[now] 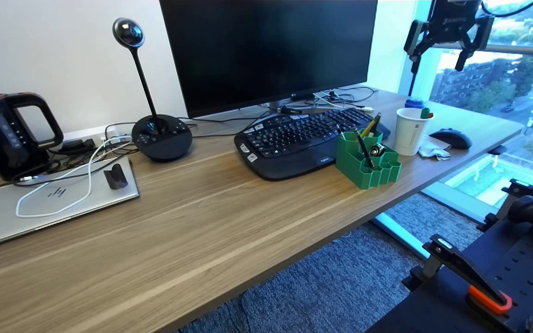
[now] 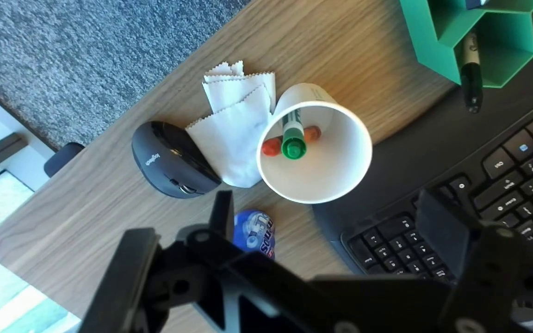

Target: Remove the pen from the cup and put it in the green holder

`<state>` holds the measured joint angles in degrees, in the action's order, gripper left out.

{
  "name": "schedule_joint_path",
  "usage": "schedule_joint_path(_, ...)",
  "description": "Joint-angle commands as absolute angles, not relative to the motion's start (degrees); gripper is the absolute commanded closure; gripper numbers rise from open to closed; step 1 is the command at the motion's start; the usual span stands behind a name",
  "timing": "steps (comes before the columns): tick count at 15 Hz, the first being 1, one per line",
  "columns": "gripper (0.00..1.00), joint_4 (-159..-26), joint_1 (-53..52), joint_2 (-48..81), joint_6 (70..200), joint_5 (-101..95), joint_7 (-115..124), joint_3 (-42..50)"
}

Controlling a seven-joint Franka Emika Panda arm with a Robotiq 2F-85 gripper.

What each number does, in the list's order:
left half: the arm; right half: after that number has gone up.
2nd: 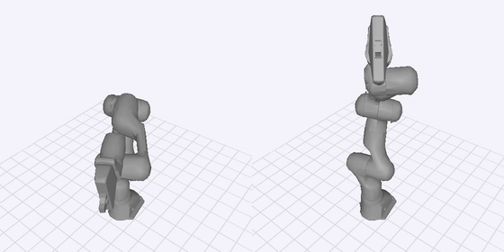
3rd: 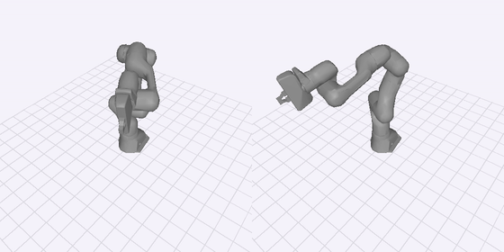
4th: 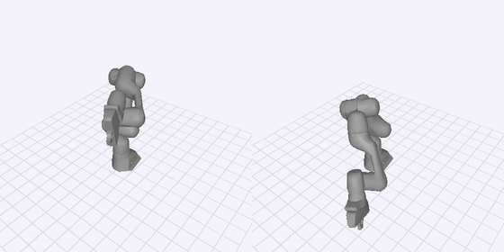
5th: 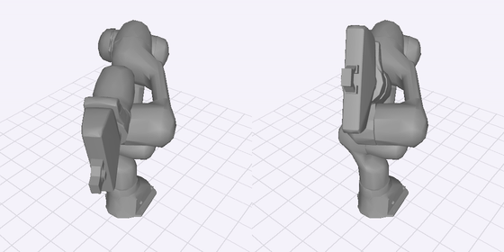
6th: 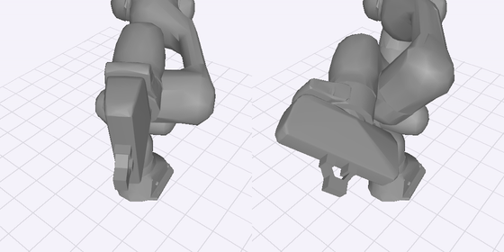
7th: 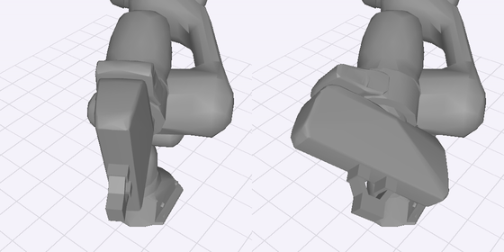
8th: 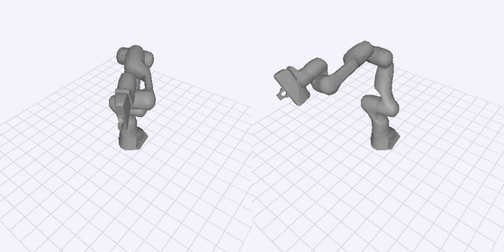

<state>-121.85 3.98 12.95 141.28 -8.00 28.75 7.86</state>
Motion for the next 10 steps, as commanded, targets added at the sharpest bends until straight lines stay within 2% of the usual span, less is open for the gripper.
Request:
schedule_joint_path(1,0.0,-119.07,2.31,15.62,140.45,-10.05,32.84,9.77)
schedule_joint_path(10,0.0,-117.25,-0.56,19.76,139.67,-12.84,39.56,12.0)
